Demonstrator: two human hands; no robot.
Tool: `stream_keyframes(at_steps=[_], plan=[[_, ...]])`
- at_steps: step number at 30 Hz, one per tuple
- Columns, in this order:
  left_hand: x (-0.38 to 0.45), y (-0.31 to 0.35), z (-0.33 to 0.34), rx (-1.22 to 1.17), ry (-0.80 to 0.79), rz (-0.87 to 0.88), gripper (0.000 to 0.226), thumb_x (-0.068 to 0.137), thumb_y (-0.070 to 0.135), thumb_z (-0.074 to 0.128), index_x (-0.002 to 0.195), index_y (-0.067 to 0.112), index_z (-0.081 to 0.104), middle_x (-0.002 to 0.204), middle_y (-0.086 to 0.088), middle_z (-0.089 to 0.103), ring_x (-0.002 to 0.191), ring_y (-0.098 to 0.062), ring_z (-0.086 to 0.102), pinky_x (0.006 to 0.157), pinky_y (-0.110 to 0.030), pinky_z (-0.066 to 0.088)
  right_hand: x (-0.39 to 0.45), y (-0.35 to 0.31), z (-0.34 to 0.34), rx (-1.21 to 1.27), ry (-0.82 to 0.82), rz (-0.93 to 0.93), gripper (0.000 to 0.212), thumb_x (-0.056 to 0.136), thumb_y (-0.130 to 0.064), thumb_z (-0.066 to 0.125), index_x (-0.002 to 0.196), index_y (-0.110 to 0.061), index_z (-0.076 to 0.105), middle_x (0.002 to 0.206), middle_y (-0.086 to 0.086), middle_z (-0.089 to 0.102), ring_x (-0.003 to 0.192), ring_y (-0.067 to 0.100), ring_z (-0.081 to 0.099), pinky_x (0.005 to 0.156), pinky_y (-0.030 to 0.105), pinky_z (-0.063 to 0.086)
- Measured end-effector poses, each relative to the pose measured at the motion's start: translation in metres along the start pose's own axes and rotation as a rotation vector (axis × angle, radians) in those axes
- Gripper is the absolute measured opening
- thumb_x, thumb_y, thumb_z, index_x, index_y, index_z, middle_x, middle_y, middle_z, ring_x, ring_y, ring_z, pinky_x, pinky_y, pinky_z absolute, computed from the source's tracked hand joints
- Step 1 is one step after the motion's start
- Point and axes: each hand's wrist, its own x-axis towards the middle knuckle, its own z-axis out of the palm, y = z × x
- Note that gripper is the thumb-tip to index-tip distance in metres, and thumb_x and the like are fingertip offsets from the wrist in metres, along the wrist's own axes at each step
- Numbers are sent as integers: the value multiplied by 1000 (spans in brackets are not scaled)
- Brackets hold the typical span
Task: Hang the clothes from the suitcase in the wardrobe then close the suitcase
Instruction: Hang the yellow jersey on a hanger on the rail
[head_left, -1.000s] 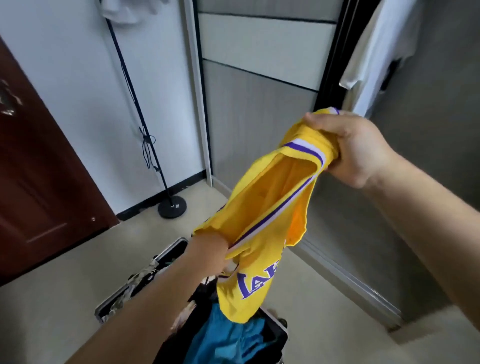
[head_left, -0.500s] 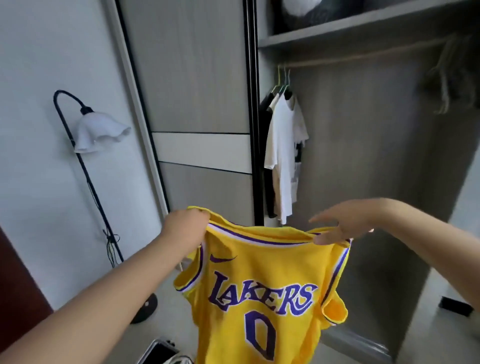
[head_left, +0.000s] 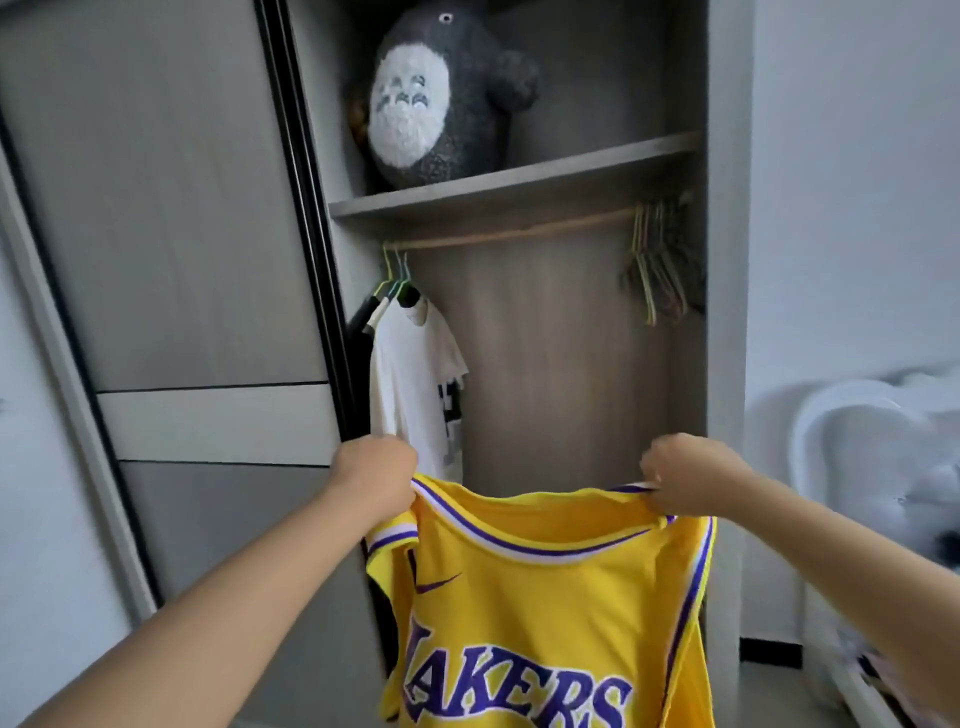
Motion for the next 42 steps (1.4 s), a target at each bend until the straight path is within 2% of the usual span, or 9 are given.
stream_keyframes(at_steps=[3,5,9,15,22,28,33,37,42], plan=[[46,24,-16,-137,49,-11,19,85,16,44,98,12,59,108,-6,59,102,-27,57,71,-29,42,24,38,-5,-50,43,17,27,89,-19,50,115,-14,56,96,1,55,80,15,48,54,15,37],[79,39,-21,-281,106,-34,14,86,16,45,72,12,46,87,-3,55,87,-26,54,58,-24,35,43,63,-5,-57,34,-25,30,89,-15,52,118,-16,53,104,3,58,81,14,46,51,14,34],[134,60,-17,-682,187,-135,35,83,7,47,55,13,27,58,-1,32,56,-16,33,47,-26,19,83,98,-2,-3,17,-155,37,86,-8,53,121,-18,52,118,1,58,96,18,53,66,18,38],[211,78,-13,-1146,169,-356,30,88,3,42,59,9,37,54,-8,47,45,-17,48,43,-20,41,165,115,20,-51,-26,-193,33,87,-13,53,120,-14,54,117,6,58,105,22,56,80,26,47],[299,64,-3,-856,292,-254,36,84,8,49,54,11,28,58,-5,32,68,-26,38,50,-28,23,269,112,30,-9,-478,-251,55,81,-37,66,129,-17,48,121,11,60,102,26,59,88,33,47],[380,39,-2,-761,264,-134,32,83,9,53,56,14,37,60,-1,38,70,-21,44,49,-23,28,354,123,-23,-48,-134,-42,43,91,-32,52,127,-9,53,131,8,54,119,26,50,94,30,42],[437,29,15,-881,352,-129,29,81,5,52,58,16,39,61,-3,46,55,-22,52,47,-22,35,417,156,-45,46,297,394,36,89,-21,53,122,-10,53,127,13,51,117,31,49,90,38,45],[469,27,29,-955,418,-145,26,80,5,52,58,16,42,62,-3,50,60,-24,56,56,-29,45,448,180,-46,30,480,657,39,94,-12,44,132,-5,39,136,20,38,126,36,36,95,44,41],[493,20,38,-936,455,-153,26,80,6,55,59,17,44,63,0,48,70,-24,54,56,-27,43,478,212,-41,124,538,793,35,95,-9,39,128,3,40,133,24,42,122,40,44,94,45,43]])
